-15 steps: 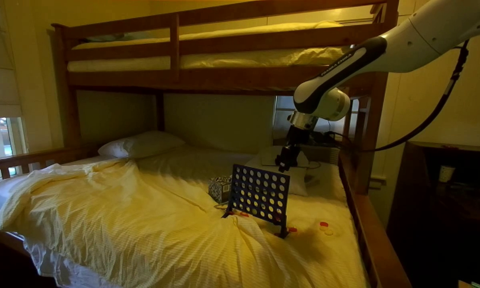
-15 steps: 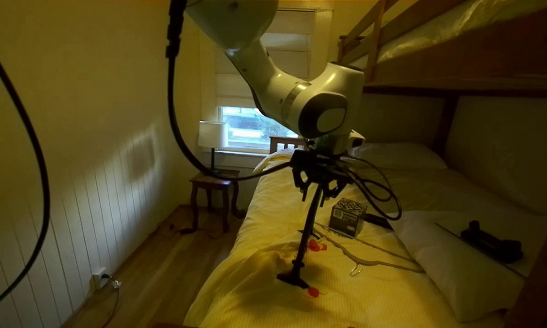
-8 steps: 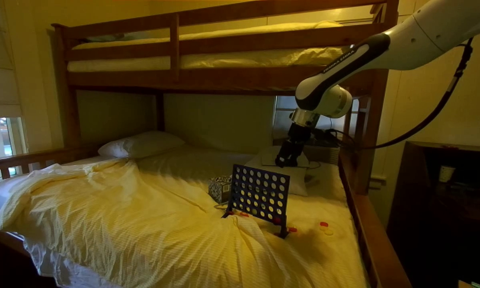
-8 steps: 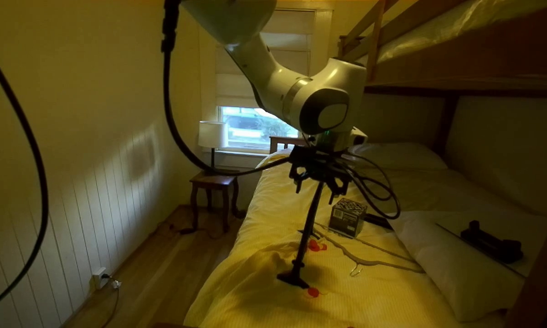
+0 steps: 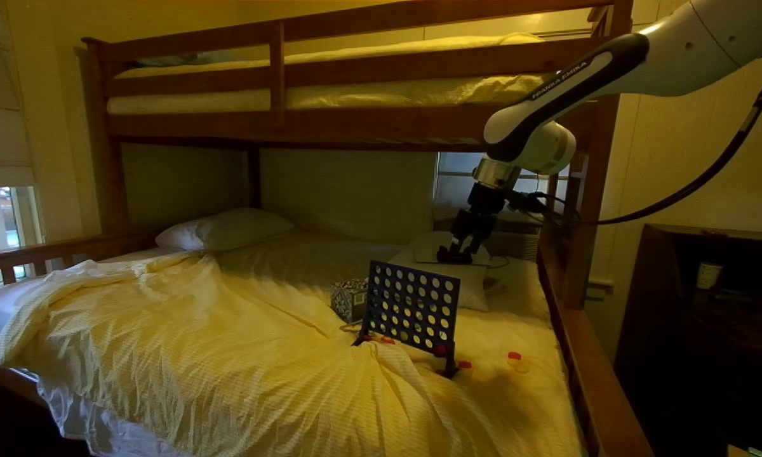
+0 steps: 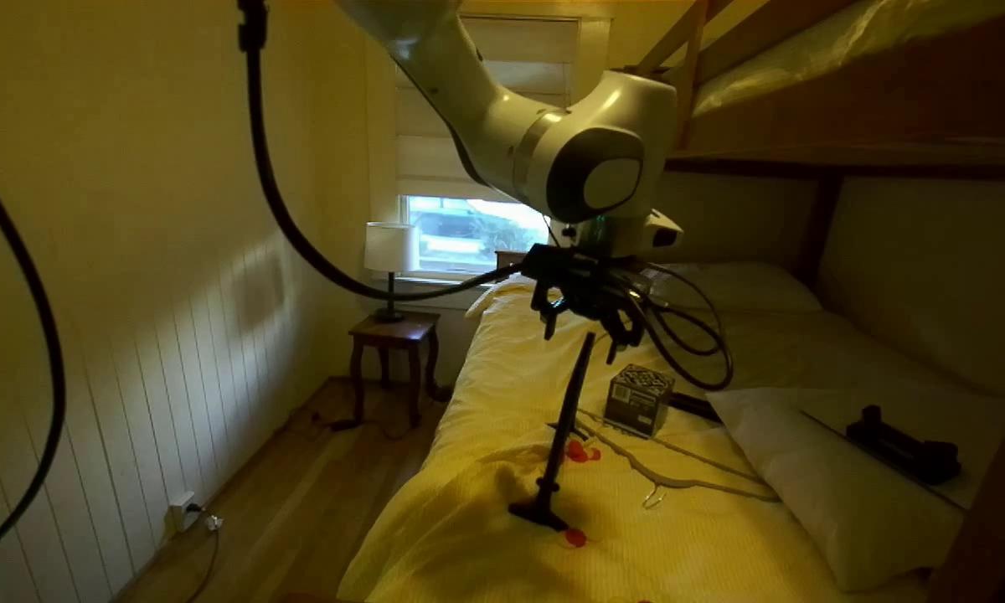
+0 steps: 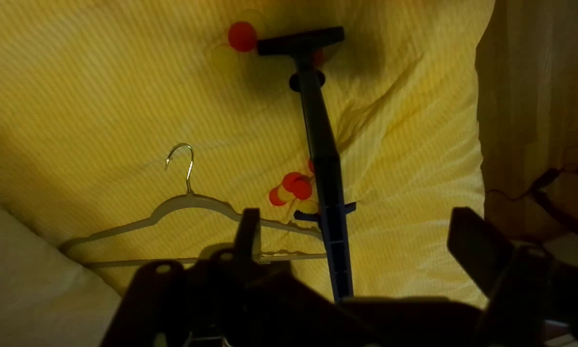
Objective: Put the orange chip into the connect four game
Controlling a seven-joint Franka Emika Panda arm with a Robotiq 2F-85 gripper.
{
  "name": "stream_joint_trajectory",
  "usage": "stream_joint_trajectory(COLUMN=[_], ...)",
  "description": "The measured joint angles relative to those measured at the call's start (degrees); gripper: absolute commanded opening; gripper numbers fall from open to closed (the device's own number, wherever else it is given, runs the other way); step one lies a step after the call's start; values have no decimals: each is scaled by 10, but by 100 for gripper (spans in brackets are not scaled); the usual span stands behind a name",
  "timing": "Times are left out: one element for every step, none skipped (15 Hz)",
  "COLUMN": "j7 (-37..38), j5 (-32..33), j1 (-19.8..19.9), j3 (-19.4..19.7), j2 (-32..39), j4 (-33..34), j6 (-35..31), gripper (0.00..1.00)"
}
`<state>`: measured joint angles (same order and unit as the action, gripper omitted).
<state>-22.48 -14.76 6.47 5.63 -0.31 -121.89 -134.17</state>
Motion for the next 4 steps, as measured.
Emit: stream_joint_trajectory(j7=[7, 13, 21, 28], j5=[10, 23, 38, 49], j1=[0, 0, 0, 0], j3=[1, 2, 3, 4], j2=[-8, -15, -22, -28], j4=[-6, -13, -19, -26], j6=[0, 0, 0, 0], gripper=[100, 100, 100, 100])
